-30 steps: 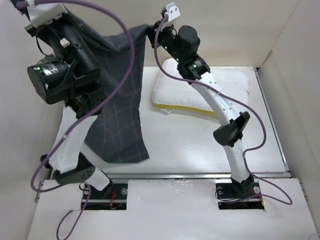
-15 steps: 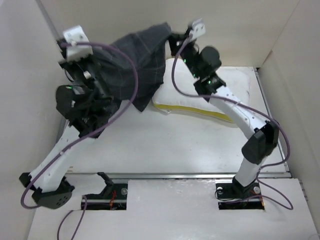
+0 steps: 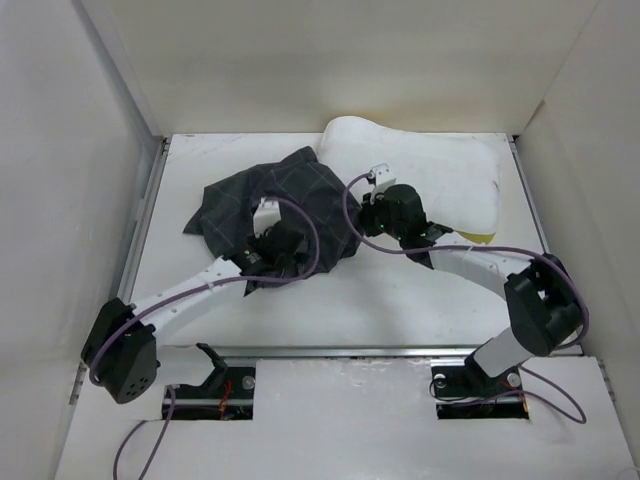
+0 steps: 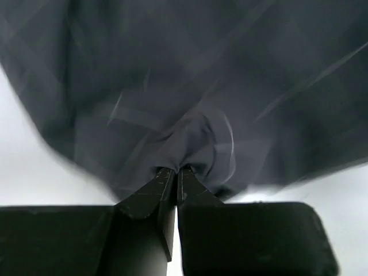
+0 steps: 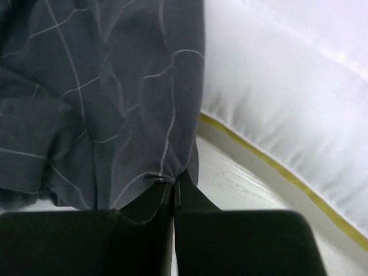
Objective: Put the pillow into the pillowcase
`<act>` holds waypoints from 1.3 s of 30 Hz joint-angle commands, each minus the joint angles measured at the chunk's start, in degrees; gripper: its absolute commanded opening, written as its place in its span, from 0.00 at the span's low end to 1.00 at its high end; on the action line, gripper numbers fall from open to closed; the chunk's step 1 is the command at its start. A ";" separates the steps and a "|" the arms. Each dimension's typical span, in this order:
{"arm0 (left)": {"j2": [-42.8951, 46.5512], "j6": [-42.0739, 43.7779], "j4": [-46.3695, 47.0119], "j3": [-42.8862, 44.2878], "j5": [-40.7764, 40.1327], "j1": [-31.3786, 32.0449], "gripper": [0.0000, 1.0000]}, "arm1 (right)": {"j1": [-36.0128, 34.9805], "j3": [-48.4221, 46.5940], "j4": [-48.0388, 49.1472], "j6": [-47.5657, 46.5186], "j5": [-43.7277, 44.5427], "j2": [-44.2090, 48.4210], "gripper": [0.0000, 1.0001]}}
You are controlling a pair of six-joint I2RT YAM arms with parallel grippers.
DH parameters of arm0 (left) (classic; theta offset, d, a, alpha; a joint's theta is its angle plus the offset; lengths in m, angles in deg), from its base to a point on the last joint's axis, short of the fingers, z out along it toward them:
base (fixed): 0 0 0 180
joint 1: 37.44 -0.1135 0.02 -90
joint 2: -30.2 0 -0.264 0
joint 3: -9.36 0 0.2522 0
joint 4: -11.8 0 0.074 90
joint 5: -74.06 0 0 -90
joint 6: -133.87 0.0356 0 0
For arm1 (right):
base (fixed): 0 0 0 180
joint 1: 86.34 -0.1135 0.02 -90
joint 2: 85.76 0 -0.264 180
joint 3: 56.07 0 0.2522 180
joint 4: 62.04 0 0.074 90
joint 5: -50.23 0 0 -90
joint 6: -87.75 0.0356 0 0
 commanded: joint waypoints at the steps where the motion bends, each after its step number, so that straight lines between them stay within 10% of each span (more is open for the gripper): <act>1: 3.67 -18.16 -9.40 -5.52 9.82 -0.14 0.00 | 0.71 -0.82 -3.72 4.50 6.72 2.18 0.00; 8: 15.09 -19.51 -11.07 -15.11 30.78 0.92 0.00 | 3.43 -4.14 -10.50 7.67 13.50 1.57 0.18; 17: 24.68 -14.33 -22.15 -12.57 46.55 3.38 0.00 | 12.75 -19.00 -18.70 11.80 15.70 -6.17 0.13; 19: 24.69 -10.90 -21.44 -12.57 51.30 3.38 0.27 | 13.54 -21.56 -20.02 11.80 15.70 -7.22 0.25; 20: 24.69 -9.76 -21.44 -11.52 51.32 3.38 0.97 | 13.54 -22.09 -20.63 11.80 15.70 -7.23 0.35; 21: 23.90 -6.97 -21.96 -10.12 49.75 3.38 1.00 | 13.54 -22.09 -20.63 11.80 15.70 -6.45 0.54; 22: 22.85 -5.98 -23.01 -8.19 47.47 3.38 1.00 | 13.54 -22.09 -20.63 11.80 15.18 -6.44 0.63; 23: 20.32 -5.36 -24.33 -6.00 44.84 3.38 1.00 | 13.54 -22.09 -20.63 10.93 15.17 -5.39 0.97; 24: 18.90 -4.49 -25.30 -1.62 42.81 3.38 1.00 | 13.54 -22.09 -20.63 10.92 15.87 -5.38 1.00; 32: 5.19 4.04 -8.02 5.00 22.76 -0.73 1.00 | 14.07 -24.47 -27.21 8.81 20.36 -3.71 1.00; 39: -11.95 11.86 5.88 12.82 35.65 -18.49 1.00 | 17.31 -24.47 -34.85 10.65 24.94 2.26 1.00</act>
